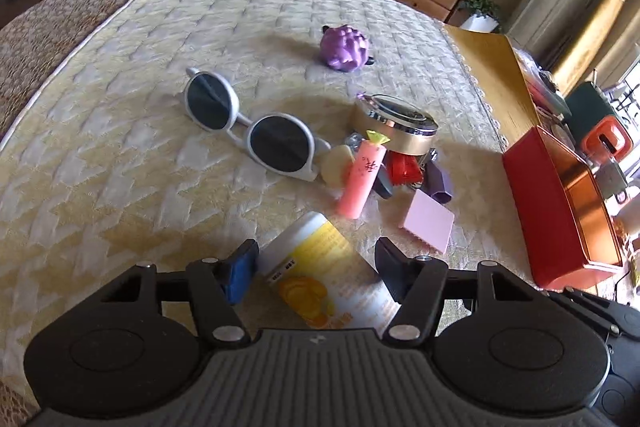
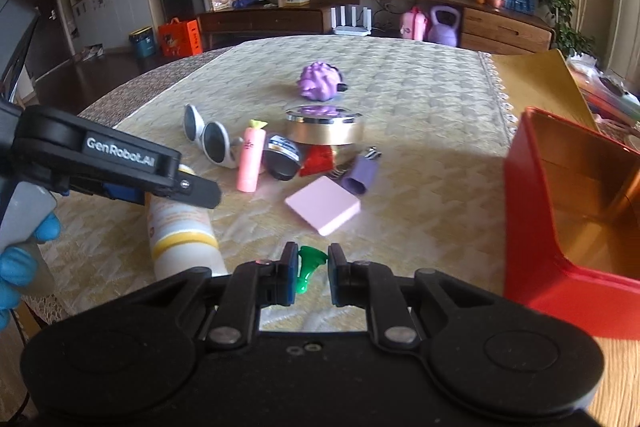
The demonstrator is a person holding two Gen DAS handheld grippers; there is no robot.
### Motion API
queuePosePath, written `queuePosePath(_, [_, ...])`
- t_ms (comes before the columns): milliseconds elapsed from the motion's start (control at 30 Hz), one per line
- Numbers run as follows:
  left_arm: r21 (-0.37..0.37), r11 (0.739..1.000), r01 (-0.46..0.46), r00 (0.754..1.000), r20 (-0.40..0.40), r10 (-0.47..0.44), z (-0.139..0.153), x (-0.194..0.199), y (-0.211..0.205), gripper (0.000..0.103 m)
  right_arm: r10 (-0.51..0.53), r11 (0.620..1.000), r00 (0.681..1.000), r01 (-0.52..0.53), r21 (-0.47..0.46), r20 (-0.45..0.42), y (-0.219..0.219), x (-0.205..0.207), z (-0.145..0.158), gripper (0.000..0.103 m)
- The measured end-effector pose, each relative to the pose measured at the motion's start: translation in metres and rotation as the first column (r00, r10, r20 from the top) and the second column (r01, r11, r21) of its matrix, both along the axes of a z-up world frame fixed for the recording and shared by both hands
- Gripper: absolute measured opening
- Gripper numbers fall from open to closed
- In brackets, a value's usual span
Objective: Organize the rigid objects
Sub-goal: 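Grasp the white-and-yellow bottle with the left gripper while the right holds the green piece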
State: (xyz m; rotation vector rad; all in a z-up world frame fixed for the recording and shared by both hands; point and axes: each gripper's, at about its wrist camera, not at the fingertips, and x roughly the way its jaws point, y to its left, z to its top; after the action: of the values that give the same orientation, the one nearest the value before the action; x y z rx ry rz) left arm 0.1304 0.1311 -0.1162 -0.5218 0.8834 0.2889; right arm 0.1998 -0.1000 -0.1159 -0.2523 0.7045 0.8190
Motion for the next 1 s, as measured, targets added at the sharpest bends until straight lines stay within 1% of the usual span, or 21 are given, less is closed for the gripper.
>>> queuePosePath(33, [-0.006, 1.000, -0.006, 1.000, -0.007, 0.006, 0.001, -0.001, 0.000, 0.063, -0.004, 1.000, 1.000, 0.004, 0.005, -0.001, -0.002, -0.001, 0.000, 0.014])
queuePosePath(100, [0.009, 1.000, -0.017, 1.000, -0.022, 0.018, 0.004, -0.002, -0.002, 0.066, -0.011, 1.000, 1.000, 0.011, 0.016, -0.003, -0.006, -0.002, 0.001, 0.014])
queuePosePath(133, [0.014, 1.000, -0.018, 0.999, -0.029, 0.018, 0.006, -0.003, -0.004, 0.072, -0.012, 1.000, 1.000, 0.012, 0.021, -0.002, -0.007, -0.003, 0.001, 0.014])
queuePosePath(167, [0.011, 1.000, -0.022, 0.999, -0.036, 0.022, 0.007, -0.004, -0.005, 0.077, -0.014, 1.000, 1.000, 0.014, 0.027, -0.001, -0.009, -0.003, 0.002, 0.014])
queuePosePath(233, [-0.003, 0.999, -0.033, 0.999, -0.041, 0.033, 0.009, -0.006, -0.009, 0.081, -0.013, 0.999, 1.000, 0.013, 0.036, -0.001, -0.011, -0.005, 0.003, 0.014])
queuePosePath(267, [-0.001, 0.999, -0.032, 0.998, -0.047, 0.032, 0.009, -0.006, -0.013, 0.081, -0.013, 0.999, 1.000, 0.013, 0.042, 0.000, -0.013, -0.005, 0.003, 0.014])
queuePosePath(333, [0.010, 0.999, -0.039, 0.995, -0.092, 0.040, 0.005, -0.002, -0.020, 0.081, -0.015, 0.999, 1.000, 0.015, 0.050, 0.000, -0.017, -0.007, 0.004, 0.014])
queuePosePath(400, [0.004, 0.998, -0.062, 0.993, -0.105, 0.062, 0.004, -0.001, -0.025, 0.081, -0.018, 0.998, 1.000, 0.018, 0.058, 0.005, -0.020, -0.009, 0.007, 0.014])
queuePosePath(500, [0.030, 0.997, -0.075, 0.988, -0.130, 0.078, 0.004, 0.006, -0.035, 0.081, -0.022, 0.997, 1.000, 0.021, 0.068, 0.006, -0.028, -0.009, 0.009, 0.014])
queuePosePath(567, [0.023, 0.996, -0.089, 0.983, -0.161, 0.092, 0.002, 0.011, -0.040, 0.081, -0.024, 0.997, 1.000, 0.024, 0.068, 0.008, -0.032, -0.010, 0.009, 0.014])
queuePosePath(633, [0.013, 0.996, -0.086, 0.980, -0.177, 0.087, -0.002, 0.016, -0.049, 0.081, -0.030, 0.997, 1.000, 0.029, 0.071, 0.006, -0.038, -0.011, 0.009, 0.014])
queuePosePath(700, [0.077, 0.995, -0.064, 0.981, -0.179, 0.077, -0.002, 0.020, -0.061, 0.081, -0.038, 0.996, 0.999, 0.038, 0.075, 0.001, -0.044, -0.011, 0.009, 0.014])
queuePosePath(800, [0.108, 0.993, -0.056, 0.984, -0.163, 0.073, -0.003, 0.020, -0.068, 0.080, -0.046, 0.996, 0.999, 0.046, 0.078, -0.001, -0.053, -0.010, 0.008, 0.014])
queuePosePath(867, [0.137, 0.990, -0.044, 0.988, -0.142, 0.063, -0.002, 0.020, -0.070, 0.065, -0.052, 0.995, 0.999, 0.053, 0.079, -0.003, -0.060, -0.009, 0.008, 0.014])
queuePosePath(967, [0.162, 0.987, -0.011, 0.994, -0.109, 0.029, 0.001, 0.020, -0.073, 0.052, -0.067, 0.994, 0.998, 0.067, 0.084, -0.008, -0.069, -0.008, 0.008, 0.014])
queuePosePath(1000, [0.178, 0.984, 0.004, 0.995, -0.101, 0.014, 0.001, 0.020, -0.076, 0.050, -0.072, 0.994, 0.997, 0.072, 0.087, -0.011, -0.072, -0.007, 0.008, 0.014])
